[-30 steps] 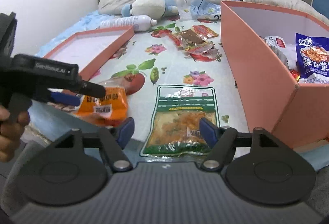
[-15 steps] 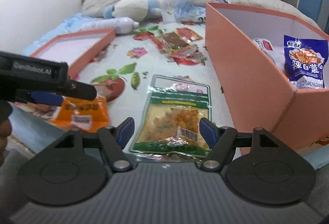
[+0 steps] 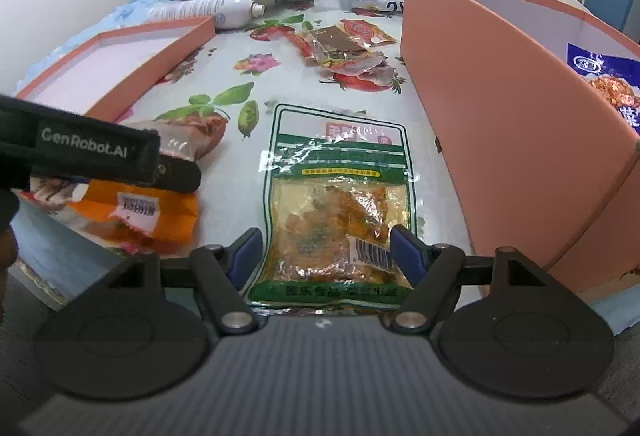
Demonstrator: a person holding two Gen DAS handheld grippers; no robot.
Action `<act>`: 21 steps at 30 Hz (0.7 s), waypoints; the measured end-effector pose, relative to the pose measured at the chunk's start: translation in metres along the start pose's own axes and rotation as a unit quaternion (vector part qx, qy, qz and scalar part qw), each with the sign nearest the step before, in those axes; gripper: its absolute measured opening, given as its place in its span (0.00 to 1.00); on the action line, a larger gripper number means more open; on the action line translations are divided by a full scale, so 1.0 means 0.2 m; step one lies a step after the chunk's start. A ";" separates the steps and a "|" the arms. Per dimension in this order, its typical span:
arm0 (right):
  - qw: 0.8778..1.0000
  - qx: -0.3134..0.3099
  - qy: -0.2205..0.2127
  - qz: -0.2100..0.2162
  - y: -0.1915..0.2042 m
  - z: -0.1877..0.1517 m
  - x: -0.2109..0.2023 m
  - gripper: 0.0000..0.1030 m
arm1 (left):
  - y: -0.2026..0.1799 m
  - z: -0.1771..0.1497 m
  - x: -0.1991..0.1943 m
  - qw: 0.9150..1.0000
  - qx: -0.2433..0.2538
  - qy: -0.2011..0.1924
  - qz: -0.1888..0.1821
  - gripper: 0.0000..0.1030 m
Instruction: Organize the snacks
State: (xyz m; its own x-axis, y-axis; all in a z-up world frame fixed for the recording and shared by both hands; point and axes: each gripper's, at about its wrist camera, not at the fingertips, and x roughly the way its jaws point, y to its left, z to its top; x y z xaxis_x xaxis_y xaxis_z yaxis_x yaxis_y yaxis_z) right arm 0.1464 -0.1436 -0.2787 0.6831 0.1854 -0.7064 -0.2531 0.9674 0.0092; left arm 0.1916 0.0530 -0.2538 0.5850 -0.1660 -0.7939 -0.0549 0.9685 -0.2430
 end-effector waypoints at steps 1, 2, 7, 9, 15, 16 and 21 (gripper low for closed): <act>1.000 0.001 -0.003 0.001 0.00 0.00 -0.01 0.61 | -0.01 0.00 0.00 1.000 0.001 0.000 -0.002 0.67; 1.000 0.000 -0.006 0.003 -0.01 0.00 -0.01 0.58 | -0.01 0.00 0.00 1.000 0.003 -0.001 -0.002 0.66; 1.000 0.000 -0.017 0.006 -0.02 0.00 -0.06 0.46 | -0.04 -0.01 -0.04 1.000 0.008 -0.004 -0.009 0.64; 1.000 -0.003 -0.018 0.009 -0.01 0.01 -0.07 0.44 | -0.05 0.00 -0.07 1.000 0.011 -0.010 -0.005 0.63; 0.999 0.017 -0.026 0.014 -0.05 0.04 -0.15 0.42 | -0.07 0.02 -0.20 1.000 0.013 -0.023 -0.006 0.63; 0.999 0.021 -0.028 0.016 -0.05 0.05 -0.17 0.42 | -0.07 0.03 -0.22 1.000 0.013 -0.023 -0.007 0.63; 0.997 0.035 -0.051 0.037 -0.08 0.11 -0.32 0.42 | -0.09 0.04 -0.38 0.999 0.009 -0.031 -0.002 0.63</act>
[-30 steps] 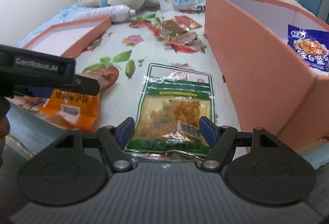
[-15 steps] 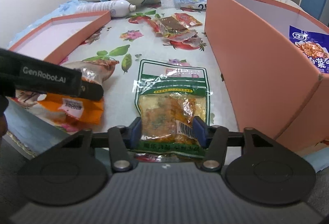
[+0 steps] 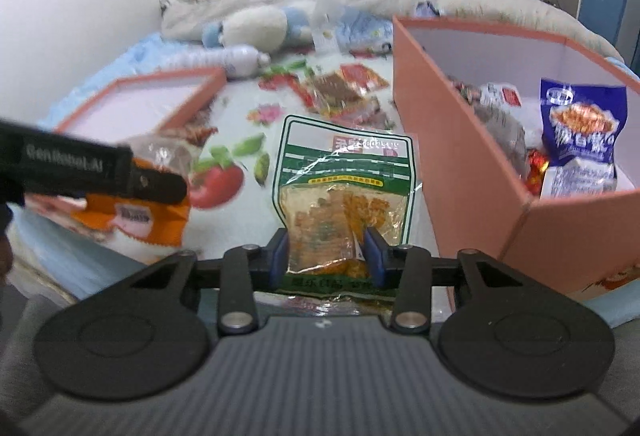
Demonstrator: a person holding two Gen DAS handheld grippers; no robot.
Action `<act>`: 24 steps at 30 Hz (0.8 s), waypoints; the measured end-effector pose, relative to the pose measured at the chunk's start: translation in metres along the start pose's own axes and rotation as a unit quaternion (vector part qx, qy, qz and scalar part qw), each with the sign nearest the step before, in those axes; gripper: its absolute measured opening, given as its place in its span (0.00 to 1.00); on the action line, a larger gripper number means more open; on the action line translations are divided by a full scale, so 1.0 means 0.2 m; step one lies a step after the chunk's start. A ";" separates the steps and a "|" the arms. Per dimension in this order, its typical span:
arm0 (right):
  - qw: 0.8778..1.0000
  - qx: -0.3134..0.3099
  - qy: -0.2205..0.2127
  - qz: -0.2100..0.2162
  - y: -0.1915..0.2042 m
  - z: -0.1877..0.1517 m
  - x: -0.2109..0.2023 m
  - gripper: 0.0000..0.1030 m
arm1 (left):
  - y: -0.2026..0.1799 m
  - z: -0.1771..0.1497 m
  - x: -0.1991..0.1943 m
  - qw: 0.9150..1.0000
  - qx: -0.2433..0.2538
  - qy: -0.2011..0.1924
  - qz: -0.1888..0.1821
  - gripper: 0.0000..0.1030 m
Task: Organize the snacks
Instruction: 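Carry the orange bag and green-labeled bag over the deep pink box with both grippers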
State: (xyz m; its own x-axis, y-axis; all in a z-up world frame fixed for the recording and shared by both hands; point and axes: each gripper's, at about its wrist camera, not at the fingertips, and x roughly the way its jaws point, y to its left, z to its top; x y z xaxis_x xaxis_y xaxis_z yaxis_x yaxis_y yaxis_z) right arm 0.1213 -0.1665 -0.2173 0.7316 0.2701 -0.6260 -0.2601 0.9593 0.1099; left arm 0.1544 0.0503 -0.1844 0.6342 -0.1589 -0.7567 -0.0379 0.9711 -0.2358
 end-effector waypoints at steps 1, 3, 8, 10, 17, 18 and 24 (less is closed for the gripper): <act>1.000 0.002 -0.004 0.004 0.00 0.01 -0.03 0.42 | -0.01 0.00 -0.03 1.000 0.002 -0.002 0.001 0.63; 1.000 0.001 -0.012 0.010 0.01 0.04 -0.09 0.42 | -0.02 0.00 -0.09 1.000 0.001 -0.005 0.001 0.63; 0.999 0.005 -0.027 0.020 0.02 0.10 -0.22 0.42 | -0.06 -0.02 -0.21 1.000 -0.007 -0.011 -0.004 0.63; 0.999 0.007 -0.035 0.020 0.02 0.12 -0.28 0.42 | -0.08 -0.02 -0.25 1.000 -0.007 -0.012 -0.008 0.63; 0.998 0.023 -0.054 0.000 -0.08 0.15 -0.43 0.42 | -0.21 0.02 -0.35 0.999 0.012 -0.025 -0.039 0.63; 0.998 0.026 -0.056 -0.006 -0.10 0.16 -0.45 0.42 | -0.25 0.03 -0.36 0.998 0.016 -0.025 -0.047 0.63; 0.996 0.040 -0.071 -0.036 -0.26 0.17 -0.56 0.42 | -0.47 0.07 -0.34 0.995 0.039 -0.024 -0.092 0.63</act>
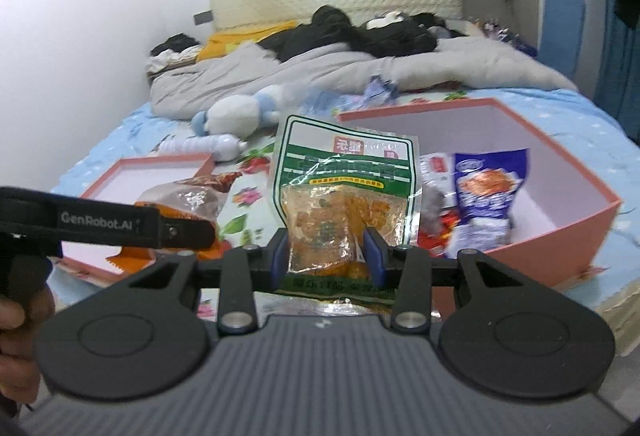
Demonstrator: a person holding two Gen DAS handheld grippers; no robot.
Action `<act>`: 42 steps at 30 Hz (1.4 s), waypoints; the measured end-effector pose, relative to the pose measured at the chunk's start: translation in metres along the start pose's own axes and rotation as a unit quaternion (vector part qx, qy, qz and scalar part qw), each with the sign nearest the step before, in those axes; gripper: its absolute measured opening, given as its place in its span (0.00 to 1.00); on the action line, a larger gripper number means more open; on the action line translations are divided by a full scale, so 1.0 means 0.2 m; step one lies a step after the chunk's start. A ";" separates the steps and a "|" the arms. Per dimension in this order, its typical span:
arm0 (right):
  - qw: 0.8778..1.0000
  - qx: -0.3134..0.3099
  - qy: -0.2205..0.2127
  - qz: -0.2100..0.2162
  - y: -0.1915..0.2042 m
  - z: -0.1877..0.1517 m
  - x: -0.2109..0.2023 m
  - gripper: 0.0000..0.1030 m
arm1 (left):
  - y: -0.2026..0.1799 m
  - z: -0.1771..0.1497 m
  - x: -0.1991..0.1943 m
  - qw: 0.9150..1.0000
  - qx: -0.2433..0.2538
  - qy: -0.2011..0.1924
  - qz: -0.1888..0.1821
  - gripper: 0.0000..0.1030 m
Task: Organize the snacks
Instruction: 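Carry the orange bag and green-labeled bag over the deep pink box with both grippers, then open both grippers to drop the bags into the deep pink box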
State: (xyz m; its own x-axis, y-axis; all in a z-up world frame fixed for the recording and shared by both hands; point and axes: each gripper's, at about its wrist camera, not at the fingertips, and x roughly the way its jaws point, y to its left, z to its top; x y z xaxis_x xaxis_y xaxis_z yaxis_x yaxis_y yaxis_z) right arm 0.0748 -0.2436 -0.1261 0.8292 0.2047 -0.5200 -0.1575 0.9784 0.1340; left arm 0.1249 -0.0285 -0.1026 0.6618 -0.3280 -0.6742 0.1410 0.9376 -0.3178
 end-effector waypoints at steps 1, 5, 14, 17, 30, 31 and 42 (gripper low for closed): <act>1.000 0.004 -0.002 -0.006 -0.03 0.01 -0.01 0.42 | -0.03 0.01 0.01 1.000 0.006 -0.002 -0.005 0.63; 0.999 0.018 -0.018 -0.021 -0.14 0.04 -0.04 0.42 | -0.16 0.08 0.08 0.999 0.018 -0.011 -0.036 0.63; 0.997 0.037 -0.041 -0.058 -0.40 0.14 0.09 0.42 | -0.39 0.25 0.37 0.995 0.051 -0.003 -0.083 0.63; 0.996 0.042 -0.040 -0.062 -0.47 0.19 0.19 0.42 | -0.42 0.33 0.50 0.995 0.059 0.005 -0.086 0.64; 0.997 0.051 0.001 -0.064 -0.65 0.22 0.55 0.42 | -0.43 0.53 0.91 0.995 0.059 0.019 -0.084 0.64; 0.997 0.053 0.004 -0.063 -0.65 0.21 0.56 0.43 | -0.43 0.52 0.93 0.995 0.057 0.023 -0.084 0.64; 0.996 0.066 0.005 -0.061 -0.64 0.21 0.51 0.59 | -0.42 0.52 0.86 0.995 0.068 0.010 -0.076 0.76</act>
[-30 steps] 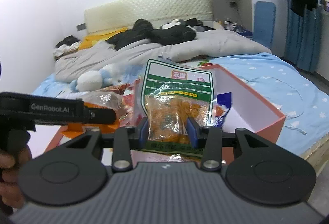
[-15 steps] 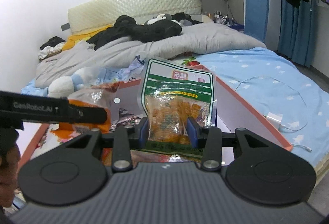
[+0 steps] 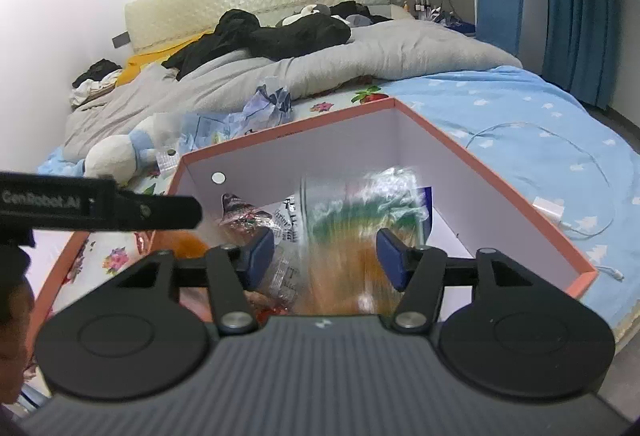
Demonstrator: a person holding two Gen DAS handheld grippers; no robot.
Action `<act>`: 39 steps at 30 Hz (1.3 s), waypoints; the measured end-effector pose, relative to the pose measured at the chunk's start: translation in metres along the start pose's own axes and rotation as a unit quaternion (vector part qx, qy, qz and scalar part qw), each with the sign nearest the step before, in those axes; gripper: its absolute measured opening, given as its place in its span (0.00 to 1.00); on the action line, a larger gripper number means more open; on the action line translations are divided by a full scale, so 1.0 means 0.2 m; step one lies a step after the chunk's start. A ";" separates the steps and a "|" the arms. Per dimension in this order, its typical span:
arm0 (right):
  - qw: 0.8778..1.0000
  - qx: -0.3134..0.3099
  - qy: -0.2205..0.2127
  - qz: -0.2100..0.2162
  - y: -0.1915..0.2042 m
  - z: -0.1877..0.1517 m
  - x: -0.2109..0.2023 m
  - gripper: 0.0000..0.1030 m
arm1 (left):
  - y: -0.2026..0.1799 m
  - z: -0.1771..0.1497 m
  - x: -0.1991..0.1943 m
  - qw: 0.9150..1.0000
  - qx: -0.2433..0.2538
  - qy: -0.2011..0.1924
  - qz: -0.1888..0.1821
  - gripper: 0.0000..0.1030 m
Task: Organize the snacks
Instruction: 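Open both grippers to drop the bags into the deep pink box, then withdraw both grippers from the deep pink box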
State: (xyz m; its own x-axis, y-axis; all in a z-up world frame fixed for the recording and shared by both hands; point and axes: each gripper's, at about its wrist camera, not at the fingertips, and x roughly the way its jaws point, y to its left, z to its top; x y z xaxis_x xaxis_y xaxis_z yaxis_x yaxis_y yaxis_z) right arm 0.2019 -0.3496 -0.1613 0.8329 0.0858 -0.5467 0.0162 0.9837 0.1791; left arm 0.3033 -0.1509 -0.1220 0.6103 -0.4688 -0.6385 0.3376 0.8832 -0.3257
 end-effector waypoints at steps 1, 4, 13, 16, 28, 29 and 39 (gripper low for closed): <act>1.000 0.001 -0.002 0.003 0.01 0.00 -0.03 0.59 | 0.00 0.00 -0.03 1.000 0.000 -0.003 -0.001 0.76; 1.000 0.001 -0.007 0.011 0.04 -0.01 -0.11 0.59 | -0.03 -0.01 -0.13 1.000 0.005 -0.012 0.000 0.76; 0.999 0.019 -0.019 0.036 0.16 -0.07 -0.34 0.59 | -0.04 -0.10 -0.49 0.999 0.013 -0.031 0.017 0.76; 0.999 0.010 -0.016 0.036 0.22 -0.10 -0.38 0.59 | -0.04 -0.16 -0.59 0.999 0.016 -0.034 0.029 0.76; 0.998 -0.001 -0.008 0.058 0.39 -0.23 -0.58 0.59 | 0.09 -0.40 -0.91 0.996 -0.008 -0.046 0.071 0.76; 0.998 -0.004 -0.007 0.059 0.41 -0.23 -0.59 0.59 | 0.09 -0.42 -0.94 0.996 -0.011 -0.049 0.072 0.76; 0.996 -0.026 -0.008 0.084 0.57 -0.35 -0.74 0.60 | 0.16 -0.58 -1.19 0.993 -0.037 -0.060 0.090 0.76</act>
State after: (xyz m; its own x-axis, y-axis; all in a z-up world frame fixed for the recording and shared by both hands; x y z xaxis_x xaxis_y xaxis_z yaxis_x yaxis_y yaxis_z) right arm 0.0429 -0.2395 -0.1172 0.8303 0.2474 -0.4994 -0.1520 0.9626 0.2242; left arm 0.0856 -0.0082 -0.0617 0.7386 -0.2985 -0.6045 0.1654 0.9495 -0.2667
